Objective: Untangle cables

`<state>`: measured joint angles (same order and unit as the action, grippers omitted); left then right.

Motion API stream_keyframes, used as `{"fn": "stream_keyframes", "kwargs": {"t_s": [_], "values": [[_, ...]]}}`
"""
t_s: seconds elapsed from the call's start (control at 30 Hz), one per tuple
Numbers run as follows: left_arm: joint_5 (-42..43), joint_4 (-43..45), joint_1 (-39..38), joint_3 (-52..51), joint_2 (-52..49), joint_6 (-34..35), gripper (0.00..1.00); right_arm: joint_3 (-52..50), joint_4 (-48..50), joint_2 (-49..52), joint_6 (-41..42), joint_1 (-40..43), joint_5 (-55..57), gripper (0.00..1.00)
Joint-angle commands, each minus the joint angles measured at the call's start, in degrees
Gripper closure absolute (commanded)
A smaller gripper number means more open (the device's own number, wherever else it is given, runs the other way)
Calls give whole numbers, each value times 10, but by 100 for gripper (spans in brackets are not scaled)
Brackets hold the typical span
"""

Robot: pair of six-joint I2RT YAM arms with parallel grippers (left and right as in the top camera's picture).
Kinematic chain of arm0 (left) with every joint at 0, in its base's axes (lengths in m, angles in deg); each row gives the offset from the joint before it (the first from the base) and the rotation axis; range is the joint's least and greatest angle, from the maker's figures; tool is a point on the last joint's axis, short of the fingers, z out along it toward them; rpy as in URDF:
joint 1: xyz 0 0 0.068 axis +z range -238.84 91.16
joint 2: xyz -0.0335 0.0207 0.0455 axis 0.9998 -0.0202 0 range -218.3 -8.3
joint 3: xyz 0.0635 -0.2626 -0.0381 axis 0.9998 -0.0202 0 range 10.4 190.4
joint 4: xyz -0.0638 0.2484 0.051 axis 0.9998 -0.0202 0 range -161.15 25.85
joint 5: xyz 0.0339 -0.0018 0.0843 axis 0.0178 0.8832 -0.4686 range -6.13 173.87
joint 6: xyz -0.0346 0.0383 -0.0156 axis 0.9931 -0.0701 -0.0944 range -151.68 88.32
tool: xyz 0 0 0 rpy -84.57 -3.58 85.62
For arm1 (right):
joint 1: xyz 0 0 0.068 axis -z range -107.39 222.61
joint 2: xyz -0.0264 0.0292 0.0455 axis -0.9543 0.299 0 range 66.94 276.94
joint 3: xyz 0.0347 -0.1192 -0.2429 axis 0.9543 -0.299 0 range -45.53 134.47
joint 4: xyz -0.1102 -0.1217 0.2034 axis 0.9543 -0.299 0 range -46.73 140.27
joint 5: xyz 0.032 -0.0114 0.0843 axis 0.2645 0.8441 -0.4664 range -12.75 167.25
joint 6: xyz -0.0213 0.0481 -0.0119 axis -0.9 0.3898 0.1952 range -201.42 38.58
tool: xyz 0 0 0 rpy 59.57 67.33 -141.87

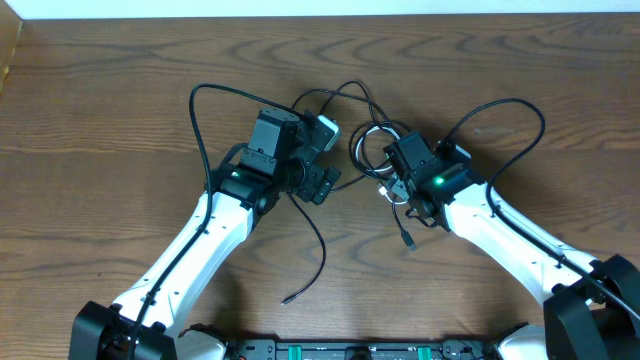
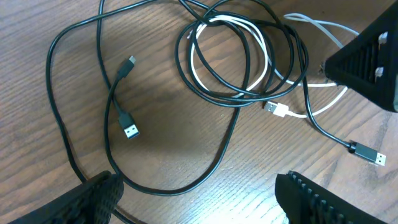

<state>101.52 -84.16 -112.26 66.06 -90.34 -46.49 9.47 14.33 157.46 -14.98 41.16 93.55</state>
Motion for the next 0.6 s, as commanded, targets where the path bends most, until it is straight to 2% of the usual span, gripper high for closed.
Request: {"fn": "stream_keyframes", "kwargs": {"t_s": [0.0, 0.1, 0.27, 0.57], "values": [[-2, -1, -2, 3, -3, 5, 16, -20, 21, 4, -14, 0, 22, 21], [-2, -1, -2, 3, -3, 5, 16, -30, 51, 16, -14, 0, 22, 22], [-2, -2, -2, 3, -3, 5, 16, -34, 89, 36, -13, 1, 27, 30], [-2, -4, -2, 3, -3, 5, 16, -34, 114, 91, 47, 4, 35, 38]]}}
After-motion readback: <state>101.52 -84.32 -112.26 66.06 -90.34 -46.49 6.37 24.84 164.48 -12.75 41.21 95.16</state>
